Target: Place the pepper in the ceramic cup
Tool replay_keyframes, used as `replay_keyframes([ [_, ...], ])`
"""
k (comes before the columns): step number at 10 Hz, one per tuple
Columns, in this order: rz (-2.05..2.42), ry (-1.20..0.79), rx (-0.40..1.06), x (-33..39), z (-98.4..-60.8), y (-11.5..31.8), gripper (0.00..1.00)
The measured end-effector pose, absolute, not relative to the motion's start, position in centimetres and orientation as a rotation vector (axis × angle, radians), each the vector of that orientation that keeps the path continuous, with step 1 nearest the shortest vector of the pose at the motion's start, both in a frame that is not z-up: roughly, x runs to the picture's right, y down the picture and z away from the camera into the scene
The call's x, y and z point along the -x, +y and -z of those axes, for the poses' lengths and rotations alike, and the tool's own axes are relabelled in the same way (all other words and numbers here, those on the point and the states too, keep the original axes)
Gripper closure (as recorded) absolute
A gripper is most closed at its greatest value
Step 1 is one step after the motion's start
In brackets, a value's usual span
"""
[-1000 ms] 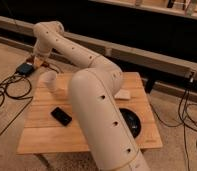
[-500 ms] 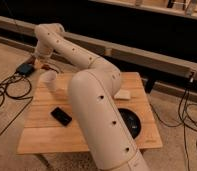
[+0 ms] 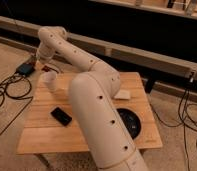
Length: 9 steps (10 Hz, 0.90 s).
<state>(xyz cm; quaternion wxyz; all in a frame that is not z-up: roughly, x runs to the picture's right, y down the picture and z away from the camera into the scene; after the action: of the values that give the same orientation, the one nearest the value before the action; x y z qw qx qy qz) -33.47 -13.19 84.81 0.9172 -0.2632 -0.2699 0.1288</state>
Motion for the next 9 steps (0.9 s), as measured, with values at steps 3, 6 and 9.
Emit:
replay_keyframes([
  [3,-0.276,-0.562,0.574,33.4,-86.0,-12.2,1.0],
  [6,-0.277,-0.568,0.609,33.6,-86.8,-11.0,0.99],
  [9,-0.298,-0.577,0.632,33.6,-87.7,-10.6,0.75],
])
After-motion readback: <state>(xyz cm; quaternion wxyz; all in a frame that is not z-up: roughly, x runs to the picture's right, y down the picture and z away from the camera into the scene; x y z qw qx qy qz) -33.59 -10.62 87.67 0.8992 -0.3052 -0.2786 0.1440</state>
